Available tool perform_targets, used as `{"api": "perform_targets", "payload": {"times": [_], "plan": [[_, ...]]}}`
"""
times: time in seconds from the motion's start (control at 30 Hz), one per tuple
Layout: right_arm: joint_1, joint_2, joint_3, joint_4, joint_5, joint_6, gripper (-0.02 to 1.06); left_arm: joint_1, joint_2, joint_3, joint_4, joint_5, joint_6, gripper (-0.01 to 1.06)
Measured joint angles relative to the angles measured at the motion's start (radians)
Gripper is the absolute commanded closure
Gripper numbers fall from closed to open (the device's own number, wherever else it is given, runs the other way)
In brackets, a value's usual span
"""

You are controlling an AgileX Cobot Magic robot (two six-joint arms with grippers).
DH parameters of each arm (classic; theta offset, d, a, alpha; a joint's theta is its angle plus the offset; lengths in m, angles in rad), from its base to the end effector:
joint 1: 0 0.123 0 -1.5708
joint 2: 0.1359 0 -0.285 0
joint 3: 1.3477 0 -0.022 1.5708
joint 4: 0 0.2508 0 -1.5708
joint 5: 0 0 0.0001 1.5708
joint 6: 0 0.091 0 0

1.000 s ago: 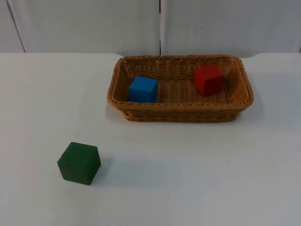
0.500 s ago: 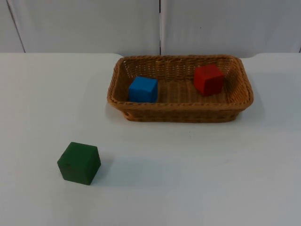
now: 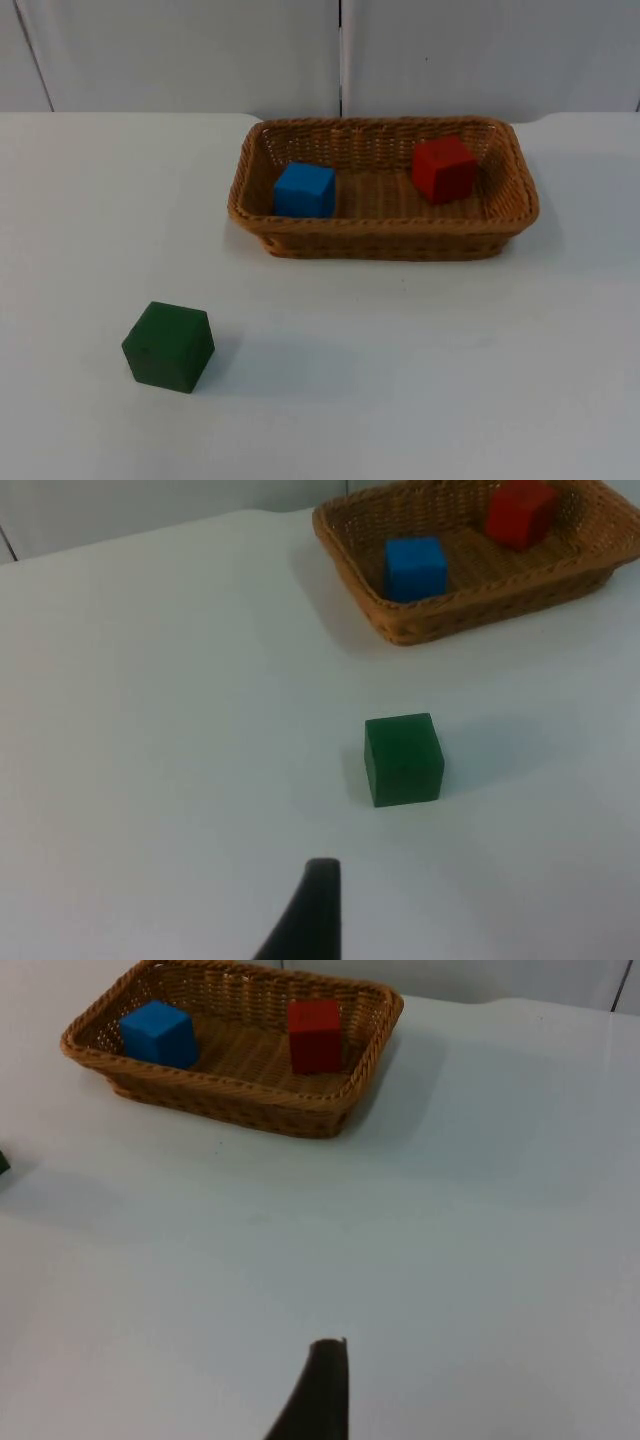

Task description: Pick up one cube with each hand and place exactly two cubes into the same basket, leaving the remaining cube outside.

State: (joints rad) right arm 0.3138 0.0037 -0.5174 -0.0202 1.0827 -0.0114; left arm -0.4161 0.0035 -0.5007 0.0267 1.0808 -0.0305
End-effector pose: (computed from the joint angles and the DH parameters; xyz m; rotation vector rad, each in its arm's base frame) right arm -0.0064 -0.0038 0.2804 -0.3316 2.0295 0.1636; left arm -0.0039 0.0041 0.2759 0.3963 2.0377 -0.2424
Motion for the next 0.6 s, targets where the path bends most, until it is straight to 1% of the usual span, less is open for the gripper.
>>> {"api": "perform_targets", "payload": {"times": [0.6], "plan": [[0.0, 0.0, 0.0, 0.0, 0.0, -0.018, 0.26, 0.0, 0.0, 0.0, -0.008, 0.0, 0.031, 0.19]]}}
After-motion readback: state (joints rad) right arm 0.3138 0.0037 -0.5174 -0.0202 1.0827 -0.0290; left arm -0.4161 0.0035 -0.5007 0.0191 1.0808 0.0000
